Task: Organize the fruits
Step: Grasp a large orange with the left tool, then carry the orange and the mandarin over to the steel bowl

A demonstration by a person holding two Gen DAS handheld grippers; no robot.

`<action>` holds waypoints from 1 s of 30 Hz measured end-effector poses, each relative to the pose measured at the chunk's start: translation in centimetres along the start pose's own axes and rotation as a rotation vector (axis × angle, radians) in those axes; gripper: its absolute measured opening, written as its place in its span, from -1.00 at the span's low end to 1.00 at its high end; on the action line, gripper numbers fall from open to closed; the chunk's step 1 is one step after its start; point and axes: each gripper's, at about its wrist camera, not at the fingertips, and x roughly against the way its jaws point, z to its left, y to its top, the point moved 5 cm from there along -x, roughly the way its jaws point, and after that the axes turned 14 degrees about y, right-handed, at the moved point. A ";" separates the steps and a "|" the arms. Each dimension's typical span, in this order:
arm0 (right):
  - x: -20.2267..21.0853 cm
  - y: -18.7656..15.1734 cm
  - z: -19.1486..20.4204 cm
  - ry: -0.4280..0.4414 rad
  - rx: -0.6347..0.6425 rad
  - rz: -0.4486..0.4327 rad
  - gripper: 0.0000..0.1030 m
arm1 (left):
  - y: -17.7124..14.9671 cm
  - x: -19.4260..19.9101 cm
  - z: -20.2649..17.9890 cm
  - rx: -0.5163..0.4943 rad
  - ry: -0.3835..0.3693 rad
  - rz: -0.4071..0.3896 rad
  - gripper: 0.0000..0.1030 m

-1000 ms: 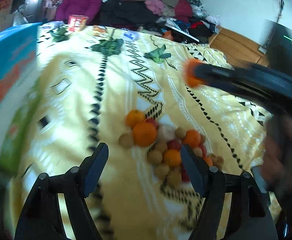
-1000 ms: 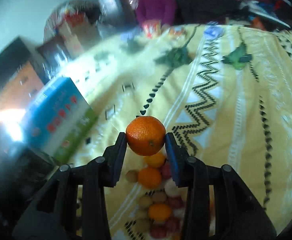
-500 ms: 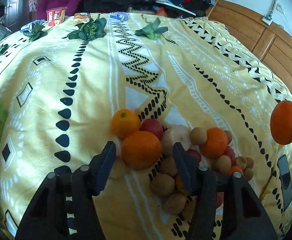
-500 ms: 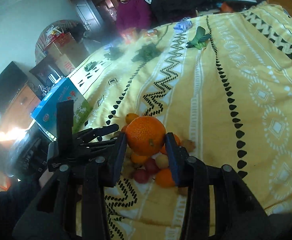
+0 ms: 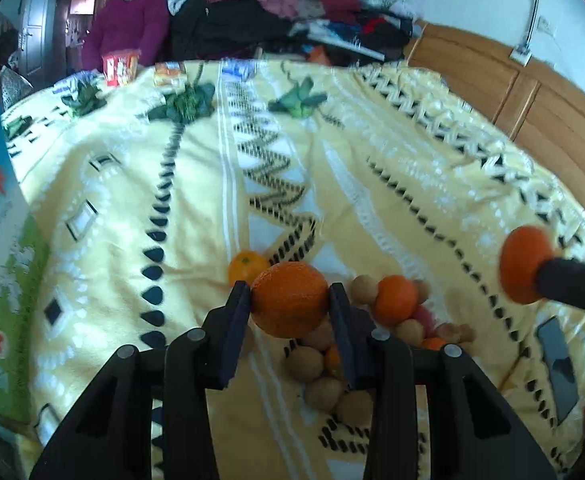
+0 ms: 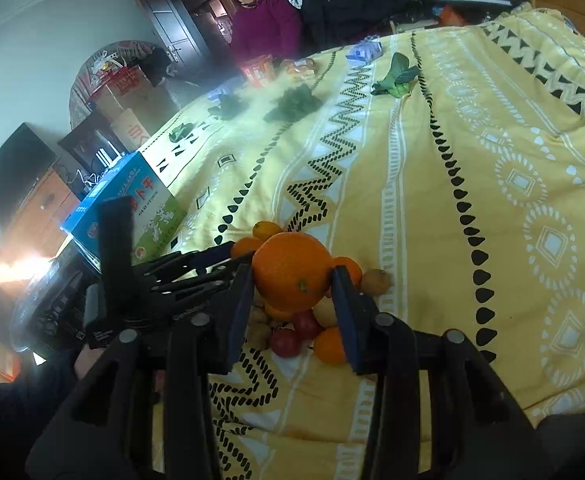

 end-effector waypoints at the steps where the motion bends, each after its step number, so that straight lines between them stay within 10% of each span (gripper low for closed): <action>1: 0.3 0.1 0.5 0.002 0.007 -0.005 -0.22 | 0.5 1.4 0.4 0.009 0.000 -0.025 -0.20; 12: 0.9 1.8 11.5 0.089 0.146 -0.014 -0.22 | 2.6 19.4 12.2 0.182 0.163 -0.236 -0.20; 22: -6.0 1.2 28.7 0.309 0.334 0.092 -0.22 | -4.0 33.6 32.2 0.443 0.513 -0.297 -0.20; 30: -14.4 -2.1 40.7 0.433 0.450 0.259 -0.22 | -10.1 36.9 43.5 0.599 0.649 -0.256 -0.21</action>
